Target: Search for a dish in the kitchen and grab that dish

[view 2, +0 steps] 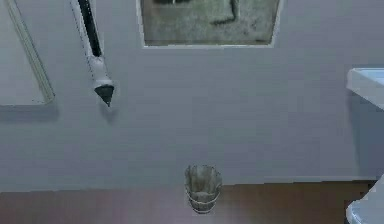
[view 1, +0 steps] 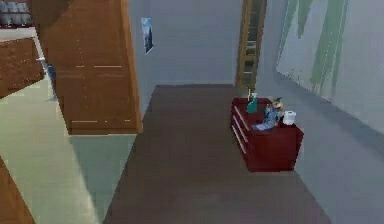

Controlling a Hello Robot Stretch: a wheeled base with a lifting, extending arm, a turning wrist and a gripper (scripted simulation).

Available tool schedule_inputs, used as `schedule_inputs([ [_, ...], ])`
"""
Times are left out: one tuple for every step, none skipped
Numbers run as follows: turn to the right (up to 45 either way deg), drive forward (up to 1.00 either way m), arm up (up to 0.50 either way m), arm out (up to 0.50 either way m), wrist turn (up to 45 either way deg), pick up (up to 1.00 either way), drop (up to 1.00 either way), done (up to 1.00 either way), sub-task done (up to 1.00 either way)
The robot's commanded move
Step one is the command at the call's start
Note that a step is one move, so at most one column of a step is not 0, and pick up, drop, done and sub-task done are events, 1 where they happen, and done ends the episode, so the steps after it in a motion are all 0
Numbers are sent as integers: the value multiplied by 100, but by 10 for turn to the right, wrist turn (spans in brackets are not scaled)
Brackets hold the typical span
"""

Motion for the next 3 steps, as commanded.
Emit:
schedule_inputs([
  [0, 100, 0, 0, 0, 0, 0, 0, 0],
  [30, 0, 0, 0, 0, 0, 0, 0, 0],
  [0, 100, 0, 0, 0, 0, 0, 0, 0],
])
